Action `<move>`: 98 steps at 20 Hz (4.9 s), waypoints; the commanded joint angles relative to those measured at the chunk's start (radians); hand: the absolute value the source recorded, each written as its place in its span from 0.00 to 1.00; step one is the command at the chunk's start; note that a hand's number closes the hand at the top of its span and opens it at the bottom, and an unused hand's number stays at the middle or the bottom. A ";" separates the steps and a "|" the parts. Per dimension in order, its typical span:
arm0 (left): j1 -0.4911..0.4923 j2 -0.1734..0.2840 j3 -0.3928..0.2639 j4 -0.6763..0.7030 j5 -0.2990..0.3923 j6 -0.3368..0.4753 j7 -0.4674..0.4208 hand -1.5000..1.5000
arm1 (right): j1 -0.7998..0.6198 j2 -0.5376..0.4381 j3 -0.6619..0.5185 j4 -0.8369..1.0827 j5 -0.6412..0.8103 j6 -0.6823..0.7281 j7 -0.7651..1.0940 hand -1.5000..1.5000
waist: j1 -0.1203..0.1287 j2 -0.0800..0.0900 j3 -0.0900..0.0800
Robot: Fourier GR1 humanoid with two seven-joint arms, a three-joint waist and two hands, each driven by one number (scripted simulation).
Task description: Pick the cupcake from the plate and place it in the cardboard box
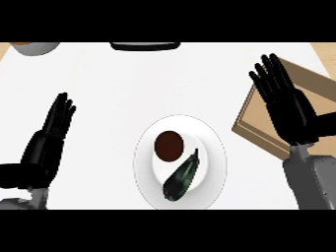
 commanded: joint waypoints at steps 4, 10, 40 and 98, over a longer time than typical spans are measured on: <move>0.015 0.037 0.091 0.010 0.089 -0.056 0.113 0.50 | -0.087 -0.008 0.131 -0.014 0.109 0.057 0.034 0.00 | 0.034 0.009 0.000; 0.016 0.094 0.142 0.004 0.195 -0.118 0.250 0.50 | -0.029 0.038 0.104 0.040 0.384 -0.149 -0.375 0.00 | 0.032 0.012 0.003; 0.033 0.068 0.203 -0.068 0.168 -0.139 0.336 0.50 | -0.293 -0.037 0.511 -0.126 0.847 0.492 0.633 0.00 | 0.029 0.007 0.002; 0.039 -0.131 0.452 -0.029 -0.004 -0.427 0.384 0.50 | -0.246 0.194 0.583 0.238 1.255 0.455 0.510 0.00 | 0.030 0.009 0.002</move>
